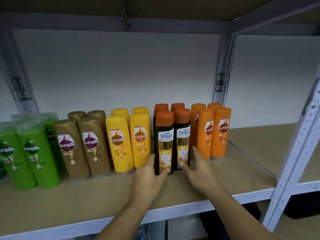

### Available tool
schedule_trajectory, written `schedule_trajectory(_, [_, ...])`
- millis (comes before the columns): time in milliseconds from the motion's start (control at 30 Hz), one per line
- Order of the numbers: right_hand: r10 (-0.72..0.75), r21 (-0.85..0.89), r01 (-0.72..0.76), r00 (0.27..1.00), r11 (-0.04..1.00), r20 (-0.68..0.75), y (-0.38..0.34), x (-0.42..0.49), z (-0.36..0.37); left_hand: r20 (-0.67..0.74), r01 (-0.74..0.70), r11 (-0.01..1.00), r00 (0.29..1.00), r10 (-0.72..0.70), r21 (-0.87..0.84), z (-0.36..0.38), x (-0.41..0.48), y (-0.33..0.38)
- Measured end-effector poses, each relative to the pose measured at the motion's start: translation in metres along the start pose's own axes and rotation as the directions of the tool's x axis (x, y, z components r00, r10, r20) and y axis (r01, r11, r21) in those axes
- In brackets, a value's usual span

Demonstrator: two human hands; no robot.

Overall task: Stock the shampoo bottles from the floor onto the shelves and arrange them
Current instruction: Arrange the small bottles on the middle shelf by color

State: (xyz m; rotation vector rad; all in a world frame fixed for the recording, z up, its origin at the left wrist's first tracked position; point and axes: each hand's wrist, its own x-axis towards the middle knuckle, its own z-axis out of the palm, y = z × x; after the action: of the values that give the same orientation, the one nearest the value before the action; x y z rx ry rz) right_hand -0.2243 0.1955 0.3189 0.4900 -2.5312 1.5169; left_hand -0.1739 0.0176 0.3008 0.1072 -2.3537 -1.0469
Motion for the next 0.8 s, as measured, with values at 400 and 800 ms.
schedule_trajectory(400, [-0.011, 0.040, 0.011, 1.000, 0.999, 0.003, 0.022, 0.027, 0.007, -0.039, -0.001, 0.984, 0.999, 0.008, 0.177, 0.016, 0.018, -0.015])
schedule_trajectory(800, [-0.010, 0.024, 0.011, 0.999, 1.000, -0.052, 0.023, 0.027, 0.010, -0.095, 0.001, 0.951, 0.995, 0.030, 0.309, 0.015, 0.020, -0.008])
